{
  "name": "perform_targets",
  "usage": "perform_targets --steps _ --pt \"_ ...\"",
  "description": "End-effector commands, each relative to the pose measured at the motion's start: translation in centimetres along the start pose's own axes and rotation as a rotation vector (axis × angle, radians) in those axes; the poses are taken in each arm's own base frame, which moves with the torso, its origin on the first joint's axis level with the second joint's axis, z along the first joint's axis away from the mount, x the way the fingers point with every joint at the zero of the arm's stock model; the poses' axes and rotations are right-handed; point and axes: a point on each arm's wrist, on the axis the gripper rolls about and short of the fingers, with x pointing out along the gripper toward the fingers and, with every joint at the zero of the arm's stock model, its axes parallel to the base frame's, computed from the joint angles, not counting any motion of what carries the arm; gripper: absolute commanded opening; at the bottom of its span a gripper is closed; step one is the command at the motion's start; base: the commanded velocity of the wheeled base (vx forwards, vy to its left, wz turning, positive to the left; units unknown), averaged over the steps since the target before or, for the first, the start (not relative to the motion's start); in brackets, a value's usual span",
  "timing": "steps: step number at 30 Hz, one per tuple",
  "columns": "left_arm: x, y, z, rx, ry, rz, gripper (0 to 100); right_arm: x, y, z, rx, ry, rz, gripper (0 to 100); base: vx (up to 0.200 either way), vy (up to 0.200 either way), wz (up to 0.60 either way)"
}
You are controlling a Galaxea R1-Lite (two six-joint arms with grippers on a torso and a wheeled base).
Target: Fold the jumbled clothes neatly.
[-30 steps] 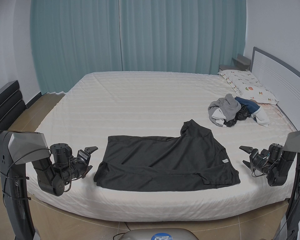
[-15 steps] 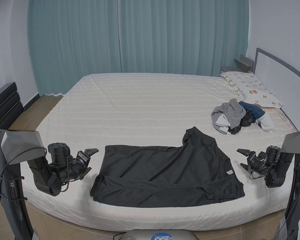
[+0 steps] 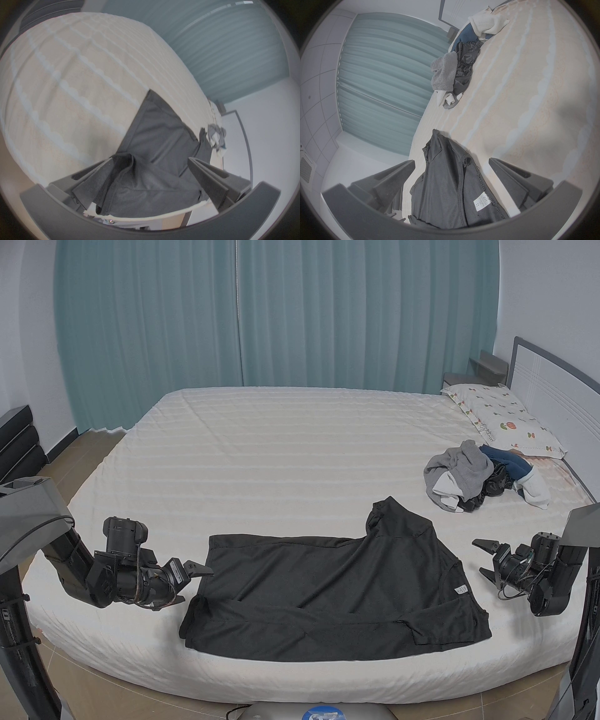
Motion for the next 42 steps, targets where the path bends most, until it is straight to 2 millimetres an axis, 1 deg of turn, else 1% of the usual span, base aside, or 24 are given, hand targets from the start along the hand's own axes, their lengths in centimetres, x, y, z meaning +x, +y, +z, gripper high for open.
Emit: perform_targets --steps 1,7,12,26,29,34,39,40,42 --pt "0.9 -0.6 -0.5 0.055 0.083 -0.039 100 0.0 0.0 -0.1 -0.003 0.003 0.001 100 0.0 0.0 0.0" --pt "2.1 -0.4 -2.5 0.142 0.147 -0.013 100 0.0 0.0 -0.1 -0.002 0.003 0.0 100 0.0 0.0 0.0" --pt "1.7 0.0 -3.5 0.157 0.137 0.044 100 0.0 0.0 -0.1 -0.002 0.003 0.0 100 0.0 0.0 0.0" --pt "1.7 0.8 -4.0 0.179 0.119 0.111 100 0.0 0.0 -0.1 -0.001 0.004 -0.001 100 0.0 0.0 0.0" --pt "2.1 0.8 -3.9 0.189 0.094 0.107 100 0.0 0.0 -0.1 -0.002 0.003 0.0 100 0.0 0.0 0.0" --pt "2.7 0.9 -4.3 0.203 0.085 0.105 100 0.0 0.0 -0.1 -0.002 0.003 0.0 100 0.0 0.0 0.0" --pt "2.6 0.9 -4.7 0.206 0.093 0.11 100 0.0 0.0 -0.1 -0.002 0.003 0.0 100 0.0 0.0 0.0" --pt "2.5 0.9 -4.8 0.206 0.094 0.111 0 0.0 0.0 -0.1 -0.002 0.003 0.0 100 0.0 0.0 0.0" --pt "2.3 0.9 -4.9 0.205 0.094 0.113 0 0.0 0.0 -0.1 -0.002 0.003 0.0 100 0.0 0.0 0.0"
